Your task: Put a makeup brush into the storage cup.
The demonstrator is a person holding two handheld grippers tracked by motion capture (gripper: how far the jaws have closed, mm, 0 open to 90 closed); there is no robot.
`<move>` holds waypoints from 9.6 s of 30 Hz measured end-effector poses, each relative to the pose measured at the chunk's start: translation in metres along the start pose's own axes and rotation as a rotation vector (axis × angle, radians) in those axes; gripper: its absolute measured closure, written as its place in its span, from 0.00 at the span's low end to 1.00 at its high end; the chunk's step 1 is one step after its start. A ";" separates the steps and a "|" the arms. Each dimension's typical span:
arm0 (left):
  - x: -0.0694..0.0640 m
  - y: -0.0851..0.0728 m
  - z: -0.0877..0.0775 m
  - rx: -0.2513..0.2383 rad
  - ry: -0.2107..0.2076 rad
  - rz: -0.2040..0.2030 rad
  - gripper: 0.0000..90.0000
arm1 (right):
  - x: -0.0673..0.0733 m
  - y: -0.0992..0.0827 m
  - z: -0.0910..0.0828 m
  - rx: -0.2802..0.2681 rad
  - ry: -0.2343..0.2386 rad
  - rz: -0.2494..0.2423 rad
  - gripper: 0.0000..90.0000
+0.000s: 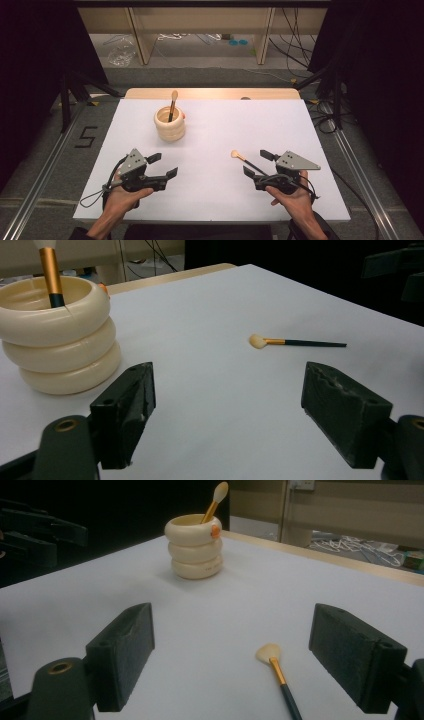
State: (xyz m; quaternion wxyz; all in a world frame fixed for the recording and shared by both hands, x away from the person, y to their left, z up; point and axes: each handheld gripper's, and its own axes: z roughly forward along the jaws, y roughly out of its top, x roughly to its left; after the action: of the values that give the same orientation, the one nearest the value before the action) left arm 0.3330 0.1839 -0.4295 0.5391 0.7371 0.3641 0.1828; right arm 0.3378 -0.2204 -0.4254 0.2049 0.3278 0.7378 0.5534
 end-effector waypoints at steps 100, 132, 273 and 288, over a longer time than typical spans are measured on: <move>-0.001 -0.007 0.000 0.030 -0.016 -0.002 0.17 | -0.067 0.004 0.101 0.924 0.107 -0.152 0.78; -0.001 -0.008 0.000 0.035 -0.017 -0.009 0.18 | -0.067 0.015 0.122 1.134 0.095 -0.196 0.92; -0.014 0.030 0.025 -0.215 -0.270 -0.101 0.89 | 0.049 0.062 0.114 0.184 0.583 -0.252 0.93; -0.013 0.032 0.022 -0.241 -0.291 -0.125 0.92 | 0.052 0.055 0.120 0.214 0.584 -0.269 0.92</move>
State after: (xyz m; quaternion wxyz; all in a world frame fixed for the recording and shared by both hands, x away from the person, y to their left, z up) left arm 0.3494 0.1549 -0.4055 0.6807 0.6619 0.3028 0.0827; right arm 0.3955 -0.0922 -0.4060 0.0205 0.0749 0.8557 0.5116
